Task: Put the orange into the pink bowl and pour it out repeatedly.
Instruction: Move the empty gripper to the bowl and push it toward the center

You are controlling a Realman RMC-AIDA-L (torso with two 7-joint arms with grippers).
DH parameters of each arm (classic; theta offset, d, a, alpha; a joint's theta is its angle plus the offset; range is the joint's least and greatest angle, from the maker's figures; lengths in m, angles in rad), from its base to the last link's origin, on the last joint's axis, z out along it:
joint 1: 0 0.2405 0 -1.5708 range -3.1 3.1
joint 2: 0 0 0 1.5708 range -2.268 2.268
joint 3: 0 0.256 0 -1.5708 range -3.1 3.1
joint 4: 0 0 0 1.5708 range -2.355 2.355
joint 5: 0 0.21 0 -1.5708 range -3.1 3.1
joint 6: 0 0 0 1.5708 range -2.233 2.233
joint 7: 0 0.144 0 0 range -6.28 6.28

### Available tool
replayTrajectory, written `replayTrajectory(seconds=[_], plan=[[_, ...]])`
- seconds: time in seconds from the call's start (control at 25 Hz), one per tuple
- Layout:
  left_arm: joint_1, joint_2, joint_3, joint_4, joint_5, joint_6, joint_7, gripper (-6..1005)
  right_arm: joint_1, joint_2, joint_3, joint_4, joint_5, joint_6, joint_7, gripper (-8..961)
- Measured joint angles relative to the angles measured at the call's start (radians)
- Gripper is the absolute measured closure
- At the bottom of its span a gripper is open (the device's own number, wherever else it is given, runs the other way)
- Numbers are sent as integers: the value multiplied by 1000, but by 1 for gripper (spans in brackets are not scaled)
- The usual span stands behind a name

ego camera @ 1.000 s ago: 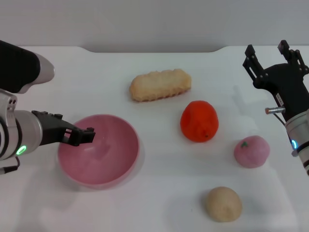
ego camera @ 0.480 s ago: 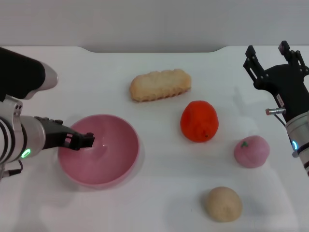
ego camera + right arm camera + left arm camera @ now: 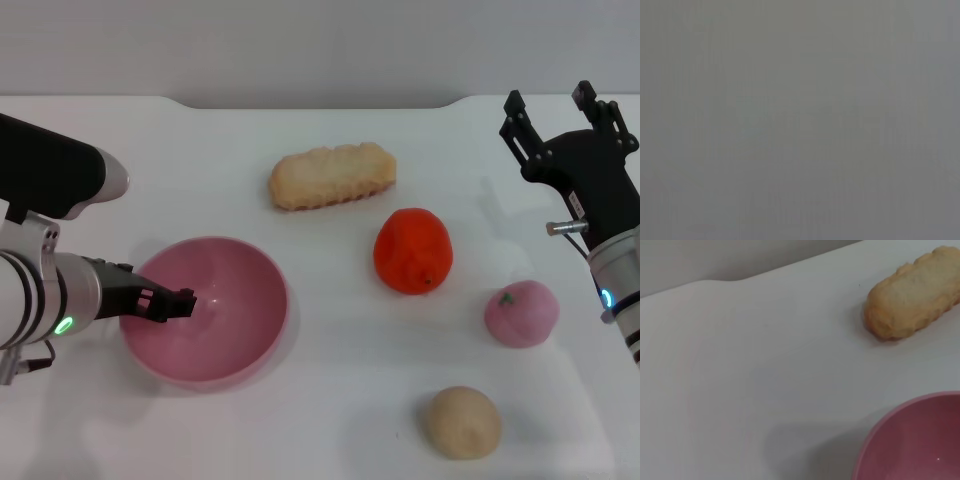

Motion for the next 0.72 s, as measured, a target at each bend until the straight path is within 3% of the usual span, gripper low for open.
replayTrajectory(seconds=[0.32,0.72], plan=[[-32,0,-5,-6,-12,-39,-3,215,2,0,3,-2,0,-1,0,167],[-62,0,-1,-46,-25,-51,-5,415,4,-1,9,1,0,-3,0,167]])
